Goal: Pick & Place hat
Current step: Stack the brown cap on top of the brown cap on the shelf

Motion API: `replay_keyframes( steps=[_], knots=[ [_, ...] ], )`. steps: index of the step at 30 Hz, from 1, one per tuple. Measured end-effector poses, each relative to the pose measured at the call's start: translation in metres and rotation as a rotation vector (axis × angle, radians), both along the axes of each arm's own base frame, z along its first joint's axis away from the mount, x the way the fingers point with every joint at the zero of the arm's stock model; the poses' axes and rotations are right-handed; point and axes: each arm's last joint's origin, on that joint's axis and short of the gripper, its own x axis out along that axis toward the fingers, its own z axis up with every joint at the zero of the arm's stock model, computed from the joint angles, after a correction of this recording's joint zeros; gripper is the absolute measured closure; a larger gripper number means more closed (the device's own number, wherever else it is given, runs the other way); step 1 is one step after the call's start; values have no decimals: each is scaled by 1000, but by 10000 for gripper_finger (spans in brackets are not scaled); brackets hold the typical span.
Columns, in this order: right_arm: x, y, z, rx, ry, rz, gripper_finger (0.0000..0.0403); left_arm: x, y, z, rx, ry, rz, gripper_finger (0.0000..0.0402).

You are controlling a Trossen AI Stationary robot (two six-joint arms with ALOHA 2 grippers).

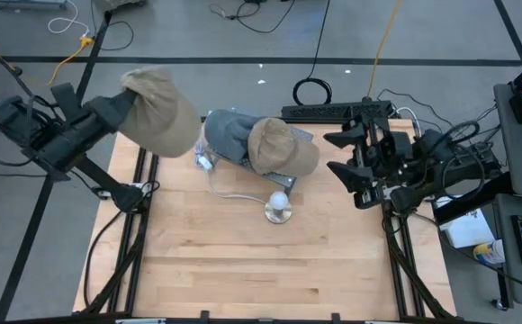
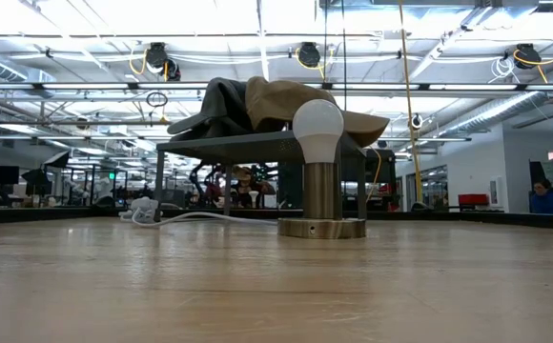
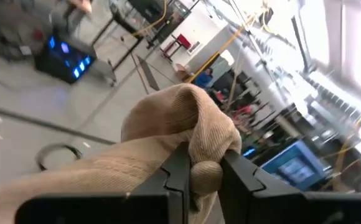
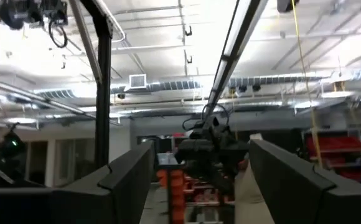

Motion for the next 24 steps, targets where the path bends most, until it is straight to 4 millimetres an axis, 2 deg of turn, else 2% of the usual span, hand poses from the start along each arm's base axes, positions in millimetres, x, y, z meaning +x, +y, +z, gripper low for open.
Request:
replay_keyframes(
  steps=[4, 7, 13, 17, 21, 24],
  knots=[
    [-2, 0, 1, -53, -8, -34, 149, 3, -5, -1, -62, -97, -21, 350],
    [-2, 0, 1, -109, -5, -57, 149, 11, -11, 0, 43, -89, -88, 350],
    [-2, 4, 0, -191, -20, 32, 149, 25, -24, -3, 303, -89, -283, 350],
    [-1, 4, -1, -193, -15, 36, 149, 40, -27, -12, 386, -116, -450, 350],
    [-1, 4, -1, -179, -13, 44, 149, 58, -24, -25, 372, -96, -590, 350],
    [-2, 4, 0, -141, -6, 71, 149, 67, -13, -33, 303, -89, -631, 350]
  ],
)
